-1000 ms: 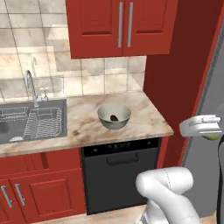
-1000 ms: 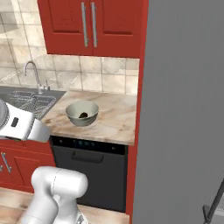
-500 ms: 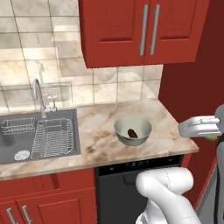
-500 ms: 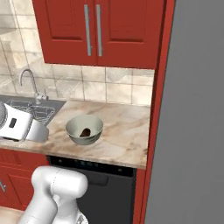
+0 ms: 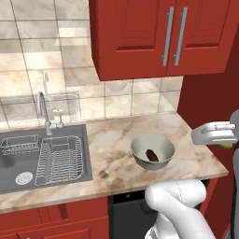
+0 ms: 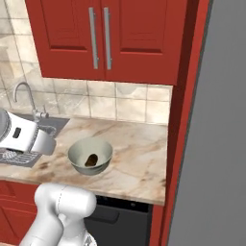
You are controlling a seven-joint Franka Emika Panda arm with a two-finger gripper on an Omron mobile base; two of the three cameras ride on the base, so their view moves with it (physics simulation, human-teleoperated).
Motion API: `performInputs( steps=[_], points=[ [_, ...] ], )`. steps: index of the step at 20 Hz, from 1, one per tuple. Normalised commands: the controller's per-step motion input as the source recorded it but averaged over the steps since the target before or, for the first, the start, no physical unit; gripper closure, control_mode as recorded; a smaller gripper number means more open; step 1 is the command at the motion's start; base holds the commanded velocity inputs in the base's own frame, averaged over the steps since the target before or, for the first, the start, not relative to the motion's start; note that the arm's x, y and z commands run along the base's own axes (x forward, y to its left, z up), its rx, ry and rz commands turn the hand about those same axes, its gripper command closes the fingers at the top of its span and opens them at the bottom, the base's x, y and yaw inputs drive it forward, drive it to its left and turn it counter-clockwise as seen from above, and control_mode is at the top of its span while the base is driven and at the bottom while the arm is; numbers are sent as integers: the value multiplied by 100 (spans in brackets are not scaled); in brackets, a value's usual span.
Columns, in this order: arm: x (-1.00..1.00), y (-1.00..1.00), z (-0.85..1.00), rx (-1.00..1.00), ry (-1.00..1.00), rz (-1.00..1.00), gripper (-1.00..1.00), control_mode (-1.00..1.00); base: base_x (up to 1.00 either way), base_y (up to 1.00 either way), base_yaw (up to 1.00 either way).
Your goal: Take the mango, sweet potato, and corn from the freezer and place them in the bowl on the counter.
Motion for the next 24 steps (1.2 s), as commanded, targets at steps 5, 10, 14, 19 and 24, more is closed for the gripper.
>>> performInputs(
  steps=[5,10,14,19,24],
  points=[
    [0,0,0,0,0,0,100,100,18,47,-3],
    [0,0,0,0,0,0,100,100,43,25,0],
    [0,0,0,0,0,0,100,100,43,5,0],
    [12,0,-4,0,2,-1,100,-100,14,0,0],
    [28,-7,-37,0,16,-2,100,-100,0,0,0]
  ],
)
